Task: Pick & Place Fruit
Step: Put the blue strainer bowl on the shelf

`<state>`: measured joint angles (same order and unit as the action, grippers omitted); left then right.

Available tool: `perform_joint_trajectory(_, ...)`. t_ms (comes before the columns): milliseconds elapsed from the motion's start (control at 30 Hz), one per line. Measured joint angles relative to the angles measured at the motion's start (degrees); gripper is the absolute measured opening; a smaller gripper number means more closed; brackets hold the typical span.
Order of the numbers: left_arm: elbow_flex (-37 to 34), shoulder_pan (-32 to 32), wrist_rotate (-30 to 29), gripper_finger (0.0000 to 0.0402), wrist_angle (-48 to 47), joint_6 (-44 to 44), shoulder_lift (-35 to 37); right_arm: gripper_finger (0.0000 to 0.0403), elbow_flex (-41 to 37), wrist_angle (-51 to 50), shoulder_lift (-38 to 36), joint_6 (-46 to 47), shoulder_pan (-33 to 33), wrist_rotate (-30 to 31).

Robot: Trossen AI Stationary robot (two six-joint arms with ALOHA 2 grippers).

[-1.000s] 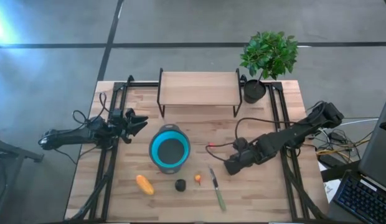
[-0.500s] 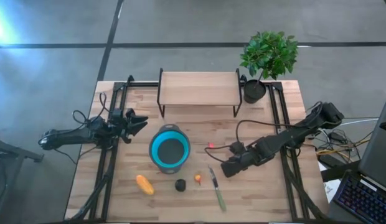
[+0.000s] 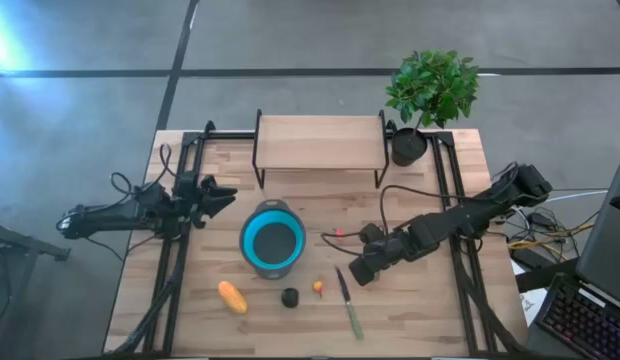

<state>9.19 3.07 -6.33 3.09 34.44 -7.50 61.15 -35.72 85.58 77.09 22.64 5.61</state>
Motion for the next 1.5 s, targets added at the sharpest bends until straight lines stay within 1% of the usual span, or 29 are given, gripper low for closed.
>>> perform_joint_trajectory(167, 7.5, 0.0, 0.0, 0.0167, -14.3, 0.2, -5.2, 0.0244, 2.0, -0.2, -1.0, -4.1, -0.6, 3.5)
perform_joint_trajectory(300, 13.0, 0.0, -0.3, 0.0167, -23.4, 3.0, -9.9, 0.0230, 2.6, -1.7, -3.1, -6.9, -1.4, 4.1)
perform_joint_trajectory(667, 26.2, 0.0, -0.6, 0.0167, -37.9, 7.4, -24.9, 0.0205, 0.5, -3.5, -14.8, -8.8, -2.6, 12.2)
perform_joint_trajectory(767, 28.3, 0.0, -0.8, 0.0167, -42.0, 9.3, -28.6, 0.0203, 0.4, -3.5, -17.2, -11.3, -2.7, 12.7)
perform_joint_trajectory(900, 29.5, 0.0, -1.1, 0.0167, -44.2, 12.9, -32.8, 0.0206, 0.4, -3.5, -19.8, -14.2, -2.8, 14.2)
perform_joint_trajectory(1067, 29.9, 0.0, -1.0, 0.0167, -44.4, 15.8, -37.1, 0.0213, 0.4, -4.1, -22.2, -17.8, -3.1, 15.8)
perform_joint_trajectory(1200, 30.5, 0.0, -1.0, 0.0167, -44.0, 16.8, -39.4, 0.0217, 0.4, -6.6, -23.8, -18.2, -3.8, 15.9)
perform_joint_trajectory(1333, 31.0, 0.0, -0.8, 0.0167, -44.4, 18.0, -41.2, 0.0213, 0.3, -9.9, -24.7, -18.7, -4.0, 16.0)
perform_joint_trajectory(1500, 31.0, 0.0, 1.6, 0.0167, -44.3, 18.1, -42.8, 0.0202, 0.3, -13.7, -25.3, -19.2, -4.0, 16.0)
